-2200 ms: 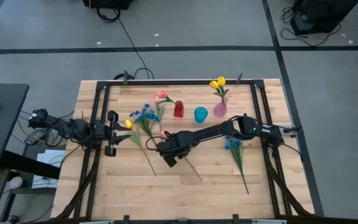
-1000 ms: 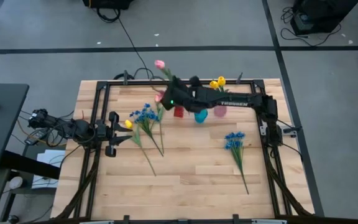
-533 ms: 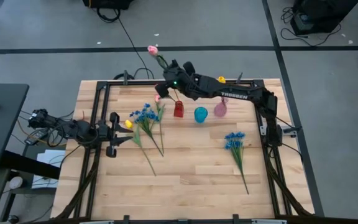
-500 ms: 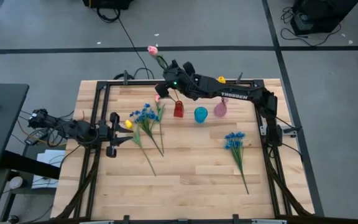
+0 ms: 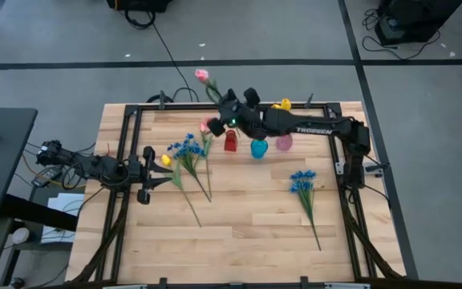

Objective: Sort flowers into vase by color
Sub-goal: Put the bottom pink tulip into the red vase

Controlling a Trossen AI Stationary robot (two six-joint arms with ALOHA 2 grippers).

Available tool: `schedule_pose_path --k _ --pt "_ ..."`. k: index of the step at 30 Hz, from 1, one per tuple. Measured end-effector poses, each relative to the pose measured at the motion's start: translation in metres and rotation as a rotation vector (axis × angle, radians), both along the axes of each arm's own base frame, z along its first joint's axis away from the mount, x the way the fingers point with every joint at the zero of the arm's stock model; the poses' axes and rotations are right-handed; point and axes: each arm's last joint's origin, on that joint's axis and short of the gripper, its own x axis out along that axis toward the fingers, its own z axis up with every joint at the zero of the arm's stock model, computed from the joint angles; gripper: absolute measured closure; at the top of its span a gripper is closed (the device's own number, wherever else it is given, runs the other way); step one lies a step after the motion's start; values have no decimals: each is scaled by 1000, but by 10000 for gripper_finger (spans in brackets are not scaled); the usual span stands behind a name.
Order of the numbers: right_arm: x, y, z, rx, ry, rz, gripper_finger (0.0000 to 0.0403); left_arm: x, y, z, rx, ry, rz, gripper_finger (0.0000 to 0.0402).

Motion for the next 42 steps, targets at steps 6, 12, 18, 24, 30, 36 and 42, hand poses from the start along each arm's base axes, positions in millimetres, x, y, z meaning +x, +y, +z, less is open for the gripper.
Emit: schedule_pose_path --k 6,12,18,24,30,36,42 --pt "-16 17 -23 -34 -114 25 398 0 0 0 -16 0 -3 286" --pt "-39 28 -48 -126 -314 87 398 0 0 0 5 -3 -2 286" --pt "-45 33 -74 -255 -384 122 398 0 0 1 6 -13 -2 286" --pt "-48 35 -75 -309 -356 109 398 0 0 2 31 -15 9 286" --pt "-49 32 -69 -341 -379 110 398 0 0 1 32 -15 10 286" --pt "-47 20 -77 -299 -366 118 398 0 0 2 29 -22 11 286" --pt "-34 18 -102 -293 -361 136 398 0 0 3 33 -28 12 286"
